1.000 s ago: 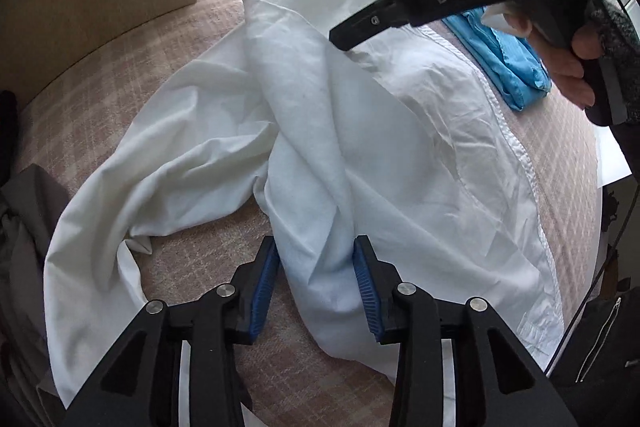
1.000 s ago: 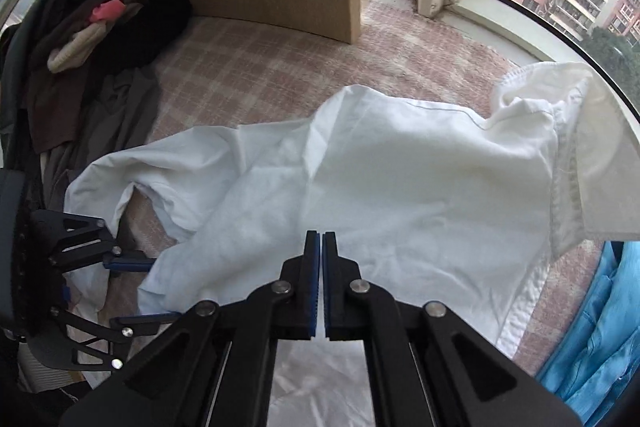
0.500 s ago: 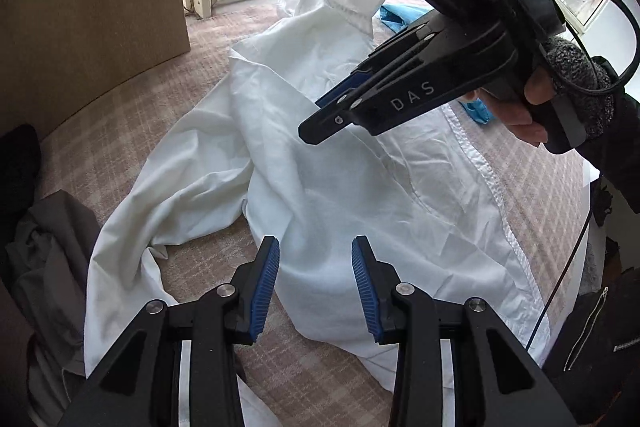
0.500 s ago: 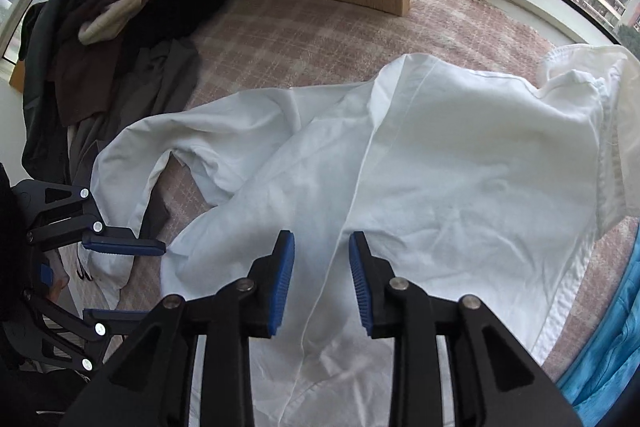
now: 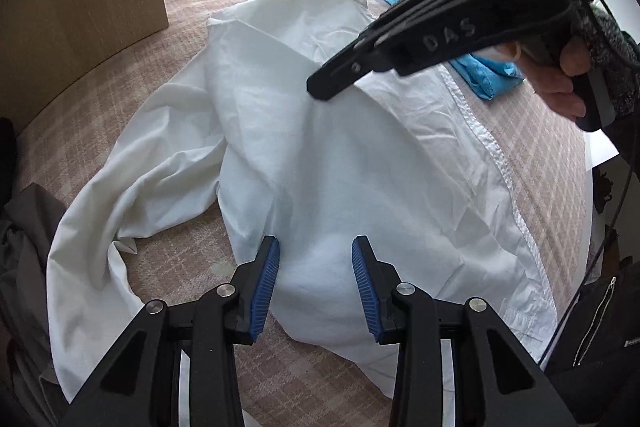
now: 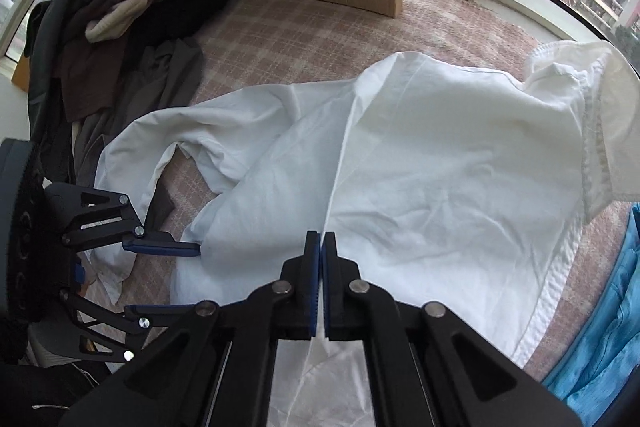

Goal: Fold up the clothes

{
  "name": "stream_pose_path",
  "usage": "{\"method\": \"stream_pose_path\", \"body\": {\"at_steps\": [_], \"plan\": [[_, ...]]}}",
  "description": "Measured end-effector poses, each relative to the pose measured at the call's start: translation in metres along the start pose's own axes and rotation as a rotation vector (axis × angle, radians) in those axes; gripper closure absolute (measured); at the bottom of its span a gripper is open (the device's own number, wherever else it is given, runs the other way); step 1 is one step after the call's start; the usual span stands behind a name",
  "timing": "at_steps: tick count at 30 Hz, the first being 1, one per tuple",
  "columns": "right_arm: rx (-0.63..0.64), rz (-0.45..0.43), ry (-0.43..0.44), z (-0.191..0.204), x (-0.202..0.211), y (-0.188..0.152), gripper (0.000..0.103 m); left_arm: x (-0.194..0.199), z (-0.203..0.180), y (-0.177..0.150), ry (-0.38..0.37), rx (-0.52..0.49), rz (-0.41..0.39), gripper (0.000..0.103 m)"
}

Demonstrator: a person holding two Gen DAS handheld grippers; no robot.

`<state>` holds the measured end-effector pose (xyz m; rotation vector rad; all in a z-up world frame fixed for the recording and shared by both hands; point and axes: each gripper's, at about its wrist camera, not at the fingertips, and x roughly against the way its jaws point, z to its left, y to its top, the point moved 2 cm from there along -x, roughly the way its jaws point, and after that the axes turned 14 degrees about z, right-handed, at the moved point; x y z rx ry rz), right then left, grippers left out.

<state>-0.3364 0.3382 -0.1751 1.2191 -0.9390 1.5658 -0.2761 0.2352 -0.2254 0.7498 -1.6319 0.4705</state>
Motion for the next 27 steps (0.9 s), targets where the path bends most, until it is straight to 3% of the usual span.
{"method": "stream_pose_path", "body": {"at_steps": [5, 8, 12, 13, 17, 22, 24, 27], "plan": [[-0.025, 0.048, -0.105, -0.007, -0.021, 0.001, 0.102, 0.014, 0.009, -0.016, 0.026, 0.031, -0.021, 0.064], [-0.020, 0.018, -0.145, -0.001, -0.011, 0.000, 0.102, 0.025, 0.015, -0.027, 0.039, 0.055, -0.039, 0.066], [-0.071, -0.075, -0.352, -0.001, 0.019, 0.000, 0.099, 0.040, 0.023, -0.042, 0.056, 0.086, -0.062, 0.065], [-0.069, -0.100, -0.352, 0.002, 0.025, -0.001, 0.099, 0.046, 0.028, -0.049, 0.066, 0.107, -0.068, 0.065], [0.064, -0.064, -0.120, 0.043, 0.009, -0.004, 0.091, 0.072, 0.057, -0.099, 0.128, 0.249, -0.078, 0.064], [0.112, 0.085, -0.210, 0.066, -0.052, 0.002, 0.089, 0.070, 0.073, -0.173, 0.150, 0.407, -0.012, 0.064], [0.109, 0.088, -0.197, 0.066, -0.049, 0.002, 0.089, 0.069, 0.075, -0.199, 0.158, 0.446, 0.003, 0.064], [0.079, 0.046, -0.105, 0.069, -0.027, 0.006, 0.089, 0.069, 0.082, -0.228, 0.126, 0.505, 0.008, 0.063]]}}
